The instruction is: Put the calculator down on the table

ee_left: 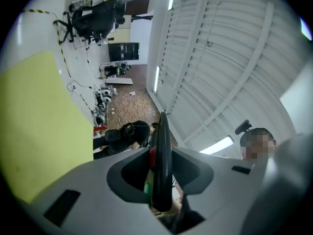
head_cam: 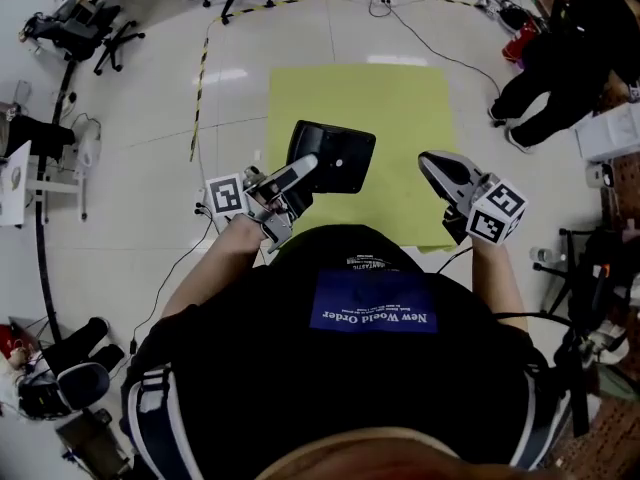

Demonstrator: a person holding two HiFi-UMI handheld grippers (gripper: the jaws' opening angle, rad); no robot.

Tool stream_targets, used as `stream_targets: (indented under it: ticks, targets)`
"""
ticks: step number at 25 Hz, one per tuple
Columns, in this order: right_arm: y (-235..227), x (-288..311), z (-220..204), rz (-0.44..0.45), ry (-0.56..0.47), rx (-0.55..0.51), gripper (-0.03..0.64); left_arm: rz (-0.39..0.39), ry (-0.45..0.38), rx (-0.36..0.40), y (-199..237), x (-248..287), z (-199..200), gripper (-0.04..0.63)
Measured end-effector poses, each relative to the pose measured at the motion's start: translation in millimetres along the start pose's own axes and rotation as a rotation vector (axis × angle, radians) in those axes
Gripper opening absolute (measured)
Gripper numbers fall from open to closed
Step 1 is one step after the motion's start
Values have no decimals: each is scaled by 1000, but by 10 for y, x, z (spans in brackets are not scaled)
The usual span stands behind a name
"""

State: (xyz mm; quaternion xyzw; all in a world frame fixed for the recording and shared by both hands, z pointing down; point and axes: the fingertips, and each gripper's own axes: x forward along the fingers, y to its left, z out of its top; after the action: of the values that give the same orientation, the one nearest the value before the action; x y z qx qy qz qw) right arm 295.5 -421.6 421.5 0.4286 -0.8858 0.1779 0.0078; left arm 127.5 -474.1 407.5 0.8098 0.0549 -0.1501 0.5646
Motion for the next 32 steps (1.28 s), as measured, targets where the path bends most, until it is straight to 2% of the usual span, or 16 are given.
stream_targets:
  ticks: [4, 8, 13, 16, 19, 22, 25, 28, 32]
  targets:
    - [-422, 224, 105, 80, 13, -18, -12, 64, -53, 18, 91, 139, 11, 129]
    - [-466, 614, 86, 174, 6, -71, -12, 131, -97, 27, 196, -23, 10, 129]
    - [-405, 851, -332, 210, 38, -69, -12, 134, -128, 14, 547, -245, -68, 129]
    - [-251, 918, -358, 202, 67, -42, -12, 123, -119, 3, 529, -288, 35, 129]
    - [-133, 1232, -190, 189, 88, -59, -12, 105, -119, 13, 492, -457, 443, 129]
    - [-77, 1502, -34, 189, 93, -94, -12, 119, -111, 72, 560, -622, 851, 129]
    - [-84, 1696, 65, 209, 112, -120, -12, 154, -120, 126, 689, -709, 1301, 129]
    - [-221, 2030, 180, 218, 157, -153, -12, 199, -137, 132, 895, -825, 1861, 129]
    - [-520, 2712, 196, 202, 196, -165, -12, 297, -105, 152, 1474, -1099, 2541, 129]
